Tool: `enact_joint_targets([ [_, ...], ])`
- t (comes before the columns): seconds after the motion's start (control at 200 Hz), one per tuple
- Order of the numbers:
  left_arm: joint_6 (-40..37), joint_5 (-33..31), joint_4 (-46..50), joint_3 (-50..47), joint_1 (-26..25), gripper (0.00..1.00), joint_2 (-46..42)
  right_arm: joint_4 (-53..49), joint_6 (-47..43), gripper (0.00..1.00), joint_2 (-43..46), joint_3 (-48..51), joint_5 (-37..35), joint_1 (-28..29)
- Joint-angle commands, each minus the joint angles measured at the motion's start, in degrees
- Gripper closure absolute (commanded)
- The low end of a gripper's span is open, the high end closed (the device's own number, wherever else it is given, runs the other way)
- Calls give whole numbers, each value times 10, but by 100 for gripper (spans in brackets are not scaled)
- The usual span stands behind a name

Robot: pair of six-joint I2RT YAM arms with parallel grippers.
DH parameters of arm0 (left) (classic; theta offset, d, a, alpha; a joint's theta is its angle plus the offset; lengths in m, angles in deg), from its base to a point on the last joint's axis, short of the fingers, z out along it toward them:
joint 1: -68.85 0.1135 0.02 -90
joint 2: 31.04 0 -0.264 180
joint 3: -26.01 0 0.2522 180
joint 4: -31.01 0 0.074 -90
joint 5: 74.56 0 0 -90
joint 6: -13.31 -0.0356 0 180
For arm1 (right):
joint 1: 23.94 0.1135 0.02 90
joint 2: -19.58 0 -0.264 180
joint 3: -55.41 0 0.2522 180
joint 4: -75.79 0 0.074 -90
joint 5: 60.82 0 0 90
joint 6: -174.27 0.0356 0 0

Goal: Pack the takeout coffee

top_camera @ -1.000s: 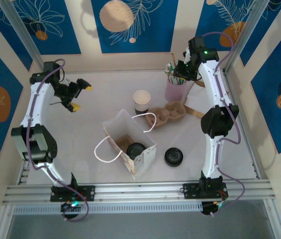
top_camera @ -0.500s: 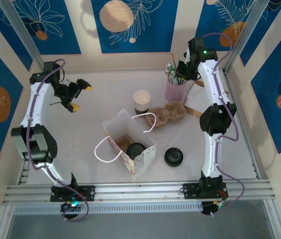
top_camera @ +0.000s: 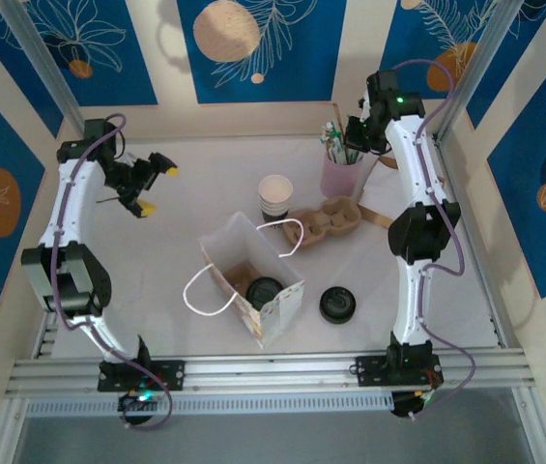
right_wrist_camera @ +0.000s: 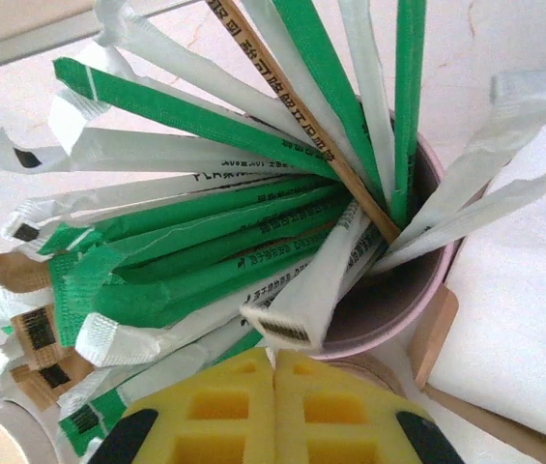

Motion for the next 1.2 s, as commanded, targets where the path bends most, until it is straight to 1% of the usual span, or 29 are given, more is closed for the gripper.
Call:
enact_joint_targets([
  [0.0, -9, -3, 18, 14, -4, 0, -5, -8, -16, 100, 51, 3, -18, 7],
  [0.15, -10, -3, 18, 12, -5, 0, -9, -1, -21, 100, 81, 17, -24, 11],
  [0.365, -8, 1, 13, 1, -4, 0, -19, -15, -25, 100, 115, 3, -44, 20],
  [0.565, -3, 7, 2, -4, -7, 0, -39, -9, -19, 100, 187, 20, -54, 32],
  [0.72, 15, 18, -39, -23, -9, 0, -73, 14, -3, 100, 264, 53, -48, 43],
  [0.925, 37, 23, -97, -41, -22, 0, -120, 17, 32, 100, 355, 91, 26, 50],
  [0.98, 43, 23, -110, -42, -29, 0, -131, 19, 41, 100, 381, 108, 61, 50],
  [1.08, 49, 17, -129, -48, -43, 0, -146, 21, 63, 100, 423, 139, 146, 50],
  [1.195, 55, 11, -144, -68, -53, 0, -165, 40, 111, 100, 478, 186, 238, 51],
])
